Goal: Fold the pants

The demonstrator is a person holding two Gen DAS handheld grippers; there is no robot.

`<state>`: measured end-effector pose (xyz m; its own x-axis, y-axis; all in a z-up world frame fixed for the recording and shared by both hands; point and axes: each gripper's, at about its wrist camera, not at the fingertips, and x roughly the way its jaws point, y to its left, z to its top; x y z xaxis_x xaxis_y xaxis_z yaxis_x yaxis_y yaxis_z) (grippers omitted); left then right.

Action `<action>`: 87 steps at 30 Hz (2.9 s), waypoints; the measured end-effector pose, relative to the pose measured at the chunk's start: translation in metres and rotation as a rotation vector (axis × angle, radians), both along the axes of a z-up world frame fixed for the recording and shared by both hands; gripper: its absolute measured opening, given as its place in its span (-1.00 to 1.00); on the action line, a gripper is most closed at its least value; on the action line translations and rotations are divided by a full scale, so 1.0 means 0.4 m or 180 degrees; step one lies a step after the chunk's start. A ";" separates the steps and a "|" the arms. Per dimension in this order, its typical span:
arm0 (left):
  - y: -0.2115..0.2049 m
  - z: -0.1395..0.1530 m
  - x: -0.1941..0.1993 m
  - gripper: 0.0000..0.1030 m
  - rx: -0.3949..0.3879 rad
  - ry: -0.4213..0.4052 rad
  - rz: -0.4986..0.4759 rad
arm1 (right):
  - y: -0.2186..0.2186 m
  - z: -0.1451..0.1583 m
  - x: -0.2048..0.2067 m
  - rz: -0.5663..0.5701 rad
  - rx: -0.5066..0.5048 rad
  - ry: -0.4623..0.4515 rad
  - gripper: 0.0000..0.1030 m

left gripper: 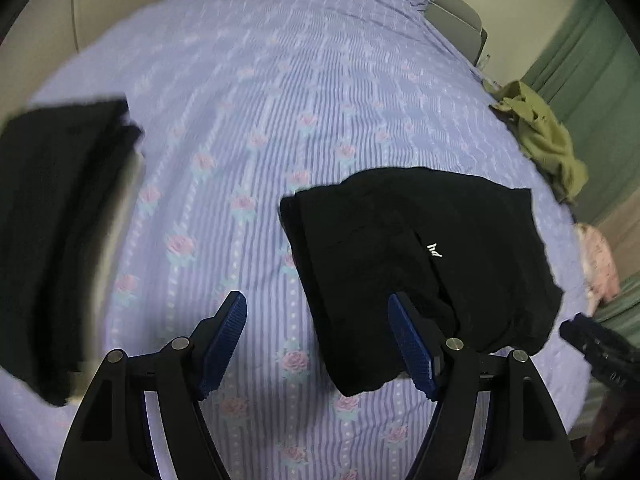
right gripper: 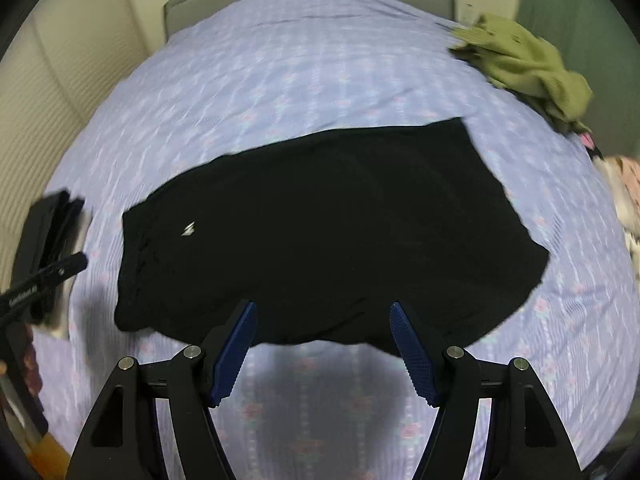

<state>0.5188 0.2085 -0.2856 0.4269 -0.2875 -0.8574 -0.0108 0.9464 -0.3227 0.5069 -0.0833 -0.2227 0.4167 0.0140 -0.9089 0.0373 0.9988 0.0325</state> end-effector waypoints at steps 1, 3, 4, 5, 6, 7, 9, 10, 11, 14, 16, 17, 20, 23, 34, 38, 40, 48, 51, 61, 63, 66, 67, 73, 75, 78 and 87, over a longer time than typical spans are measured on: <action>0.006 -0.017 0.005 0.40 -0.0074 0.0050 0.0012 | 0.012 -0.002 -0.001 0.0007 -0.0029 0.0009 0.35; 0.005 -0.064 0.021 0.39 -0.0309 0.0154 0.0004 | 0.045 -0.004 -0.007 0.0039 -0.0120 0.0049 0.35; 0.002 -0.077 0.028 0.39 -0.0367 0.0177 -0.0017 | 0.055 -0.008 -0.006 0.0051 -0.0146 0.0068 0.35; -0.003 -0.087 0.037 0.39 -0.0427 0.0187 -0.0042 | 0.060 -0.011 -0.006 0.0055 -0.0166 0.0079 0.35; -0.007 -0.099 0.045 0.39 -0.0494 0.0195 -0.0086 | 0.064 -0.015 -0.005 0.0057 -0.0192 0.0095 0.35; -0.011 -0.113 0.056 0.39 -0.0558 0.0214 -0.0111 | 0.064 -0.021 -0.002 0.0049 -0.0219 0.0119 0.35; -0.012 -0.136 0.076 0.39 -0.0663 0.0272 -0.0085 | 0.061 -0.031 0.004 -0.0016 -0.0264 0.0155 0.35; -0.014 -0.147 0.085 0.39 -0.0699 0.0302 -0.0069 | 0.058 -0.035 0.008 -0.0046 -0.0285 0.0172 0.35; -0.020 -0.155 0.096 0.39 -0.0727 0.0320 -0.0057 | 0.054 -0.037 0.012 -0.0072 -0.0303 0.0185 0.35; -0.021 -0.189 0.109 0.42 -0.0884 0.0390 0.0000 | 0.058 -0.046 0.022 -0.0139 -0.0300 0.0223 0.35; -0.022 -0.203 0.117 0.42 -0.0996 0.0411 0.0049 | 0.063 -0.049 0.027 -0.0156 -0.0283 0.0245 0.35; -0.022 -0.206 0.118 0.28 -0.1067 0.0417 0.0065 | 0.067 -0.049 0.028 -0.0154 -0.0272 0.0246 0.35; -0.011 -0.208 0.114 -0.16 -0.1456 0.0465 0.0015 | 0.078 -0.051 0.030 -0.0112 -0.0285 0.0244 0.35; 0.005 -0.193 0.106 -0.26 -0.1670 0.0420 -0.0035 | 0.086 -0.055 0.038 -0.0075 -0.0273 0.0260 0.35; -0.021 -0.240 0.123 0.24 -0.1550 0.0638 0.0024 | 0.095 -0.065 0.058 0.0004 -0.0236 0.0264 0.35; -0.047 -0.234 0.136 0.08 -0.1473 0.0677 0.0070 | 0.068 -0.067 0.062 -0.0092 -0.0183 0.0286 0.35; -0.042 -0.228 0.139 -0.39 -0.1479 0.0697 0.0113 | 0.055 -0.066 0.064 -0.0157 -0.0196 0.0290 0.35; -0.010 -0.080 0.120 -0.61 -0.1115 0.0320 0.0093 | 0.046 -0.028 0.060 -0.0137 -0.0047 0.0180 0.35; 0.021 -0.031 0.121 -0.61 -0.0551 0.0170 0.0045 | 0.049 -0.011 0.060 -0.0108 0.0007 0.0116 0.35; -0.087 0.060 0.147 -0.61 -0.0037 0.0326 0.0266 | 0.005 0.007 0.048 -0.0111 0.0120 -0.0006 0.35; -0.148 0.112 0.143 -0.61 0.0078 0.0228 0.0230 | -0.049 0.016 0.042 -0.0203 0.0133 -0.0049 0.35; -0.249 0.189 0.146 -0.61 0.0102 0.0052 0.0141 | -0.140 0.032 0.027 -0.0347 0.0118 -0.0130 0.35; -0.294 0.217 0.148 -0.61 0.0073 -0.0010 0.0098 | -0.170 0.037 0.020 -0.0393 0.0105 -0.0155 0.35; -0.578 0.273 0.201 -0.61 0.0013 -0.0168 -0.0223 | -0.367 0.063 -0.027 -0.0677 0.0047 -0.0263 0.35; -0.673 0.262 0.226 -0.61 0.0025 -0.0144 -0.0327 | -0.421 0.066 -0.041 -0.0746 0.0038 -0.0276 0.35; -0.819 0.209 0.268 -0.61 0.0043 -0.0021 -0.0461 | -0.506 0.063 -0.060 -0.0847 0.0032 -0.0274 0.35; -1.077 0.038 0.317 0.02 0.0424 0.0339 -0.0834 | -0.682 0.016 -0.087 -0.1135 0.0119 -0.0151 0.35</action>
<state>0.6455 -0.2221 -0.2703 0.2587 -0.2581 -0.9308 0.2119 0.9553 -0.2060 0.4722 -0.3560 -0.2163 0.4432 -0.1070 -0.8900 0.3807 0.9213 0.0789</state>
